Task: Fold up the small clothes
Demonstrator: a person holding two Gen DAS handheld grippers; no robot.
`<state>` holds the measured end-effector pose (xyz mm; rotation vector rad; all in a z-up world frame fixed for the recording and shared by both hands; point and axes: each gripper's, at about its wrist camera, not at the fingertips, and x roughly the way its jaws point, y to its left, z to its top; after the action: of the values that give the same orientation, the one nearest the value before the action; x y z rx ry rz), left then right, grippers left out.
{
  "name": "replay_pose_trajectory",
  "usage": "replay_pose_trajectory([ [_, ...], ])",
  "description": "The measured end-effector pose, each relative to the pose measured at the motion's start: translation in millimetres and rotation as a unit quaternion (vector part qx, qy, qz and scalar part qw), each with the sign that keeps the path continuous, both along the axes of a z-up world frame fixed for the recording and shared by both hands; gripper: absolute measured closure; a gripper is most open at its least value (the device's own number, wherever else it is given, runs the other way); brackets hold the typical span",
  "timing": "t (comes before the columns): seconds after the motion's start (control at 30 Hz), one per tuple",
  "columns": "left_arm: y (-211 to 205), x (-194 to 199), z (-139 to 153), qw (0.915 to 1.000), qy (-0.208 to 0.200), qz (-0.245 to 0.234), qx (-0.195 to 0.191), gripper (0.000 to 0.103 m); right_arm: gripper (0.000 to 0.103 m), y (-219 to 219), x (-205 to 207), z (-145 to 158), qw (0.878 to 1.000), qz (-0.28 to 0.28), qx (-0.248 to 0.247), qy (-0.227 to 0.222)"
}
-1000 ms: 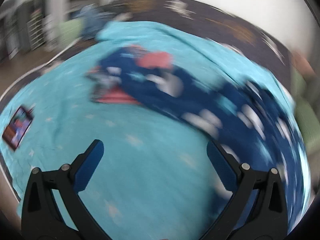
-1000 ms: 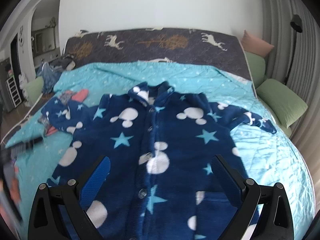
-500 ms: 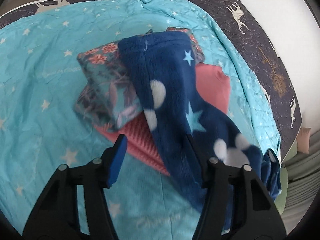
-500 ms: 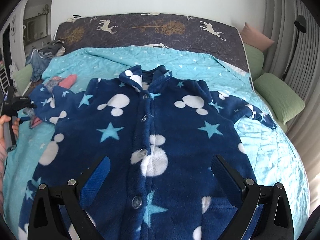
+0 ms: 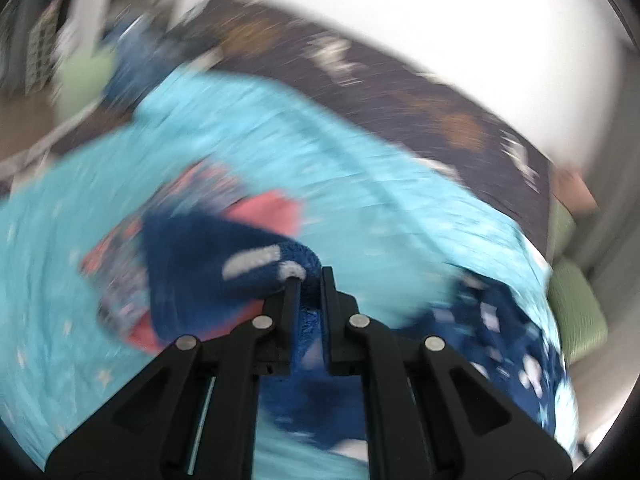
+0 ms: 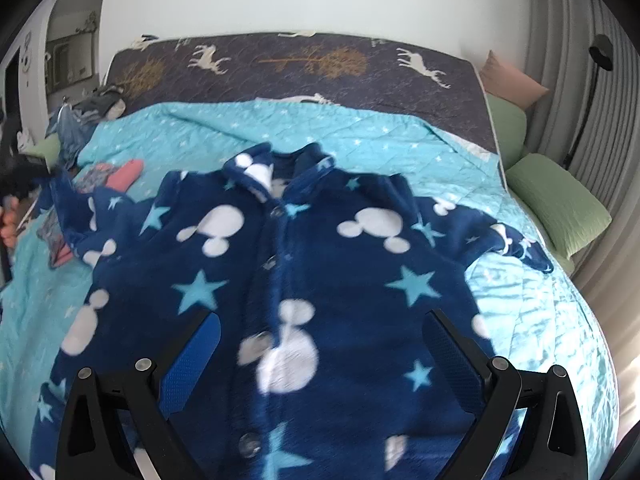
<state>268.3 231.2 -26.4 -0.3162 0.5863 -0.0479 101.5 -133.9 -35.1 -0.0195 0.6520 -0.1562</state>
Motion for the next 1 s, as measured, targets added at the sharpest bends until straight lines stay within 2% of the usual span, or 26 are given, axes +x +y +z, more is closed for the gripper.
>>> replay_pose_trajectory([
  [0.07, -55, -14, 27, 0.9967, -0.038, -0.052, 0.05, 0.094, 0.0, -12, -2, 5, 1.0, -0.009, 0.009, -0.014],
  [0.13, -118, -25, 43, 0.9872, -0.061, -0.112, 0.096, 0.094, 0.0, -24, -5, 9, 0.999, -0.018, 0.02, -0.026],
  [0.23, -192, -32, 44, 0.9718, -0.061, -0.188, 0.128, 0.093, 0.0, -42, -10, 12, 0.998, -0.036, 0.036, -0.036],
  [0.3, -245, -37, 31, 0.9584, -0.053, -0.23, 0.16, 0.092, 0.0, -63, -15, 11, 0.996, -0.054, 0.061, -0.037],
  [0.33, -268, -43, 22, 0.9514, -0.046, -0.254, 0.167, 0.088, 0.0, -73, -17, 10, 0.995, -0.062, 0.074, -0.035],
  [0.4, -296, -62, 12, 0.935, -0.039, -0.311, 0.166, 0.073, 0.0, -91, -23, 5, 0.992, -0.075, 0.101, -0.028],
  [0.47, -318, -91, 9, 0.9167, -0.053, -0.347, 0.191, 0.048, 0.0, -104, -28, 1, 0.99, -0.081, 0.113, -0.017],
  [0.53, -325, -118, 13, 0.9067, -0.087, -0.348, 0.221, 0.039, 0.0, -116, -34, -4, 0.989, -0.087, 0.116, -0.01],
  [0.6, -318, -137, 16, 0.9022, -0.104, -0.345, 0.237, 0.036, 0.0, -125, -38, -8, 0.989, -0.095, 0.112, -0.006],
  [0.63, -310, -146, 19, 0.9028, -0.109, -0.339, 0.24, 0.036, 0.0, -127, -39, -9, 0.989, -0.096, 0.113, -0.005],
  [0.7, -286, -144, 22, 0.9116, -0.107, -0.323, 0.231, 0.032, 0.0, -128, -38, -10, 0.989, -0.087, 0.121, -0.003],
  [0.73, -274, -144, 21, 0.9185, -0.103, -0.308, 0.226, 0.027, 0.0, -127, -36, -10, 0.989, -0.078, 0.123, -0.001],
  [0.77, -253, -134, 19, 0.9314, -0.092, -0.275, 0.221, 0.024, 0.0, -122, -32, -10, 0.991, -0.062, 0.121, 0.001],
  [0.8, -236, -129, 15, 0.9418, -0.085, -0.239, 0.22, 0.024, 0.0, -120, -29, -10, 0.992, -0.052, 0.119, 0.003],
  [0.83, -229, -123, 10, 0.9475, -0.08, -0.215, 0.223, 0.024, 0.0, -114, -21, -9, 0.992, -0.031, 0.118, 0.008],
  [0.87, -212, -113, 1, 0.956, -0.067, -0.17, 0.23, 0.024, 0.0, -110, -14, -9, 0.992, -0.018, 0.121, 0.013],
  [0.93, -190, -99, -15, 0.962, -0.038, -0.127, 0.239, 0.024, 0.0, -101, 7, -7, 0.99, 0.017, 0.141, 0.027],
  [1.0, -168, -83, -38, 0.966, 0.008, -0.105, 0.236, 0.024, 0.0, -92, 30, -5, 0.985, 0.046, 0.164, 0.043],
])
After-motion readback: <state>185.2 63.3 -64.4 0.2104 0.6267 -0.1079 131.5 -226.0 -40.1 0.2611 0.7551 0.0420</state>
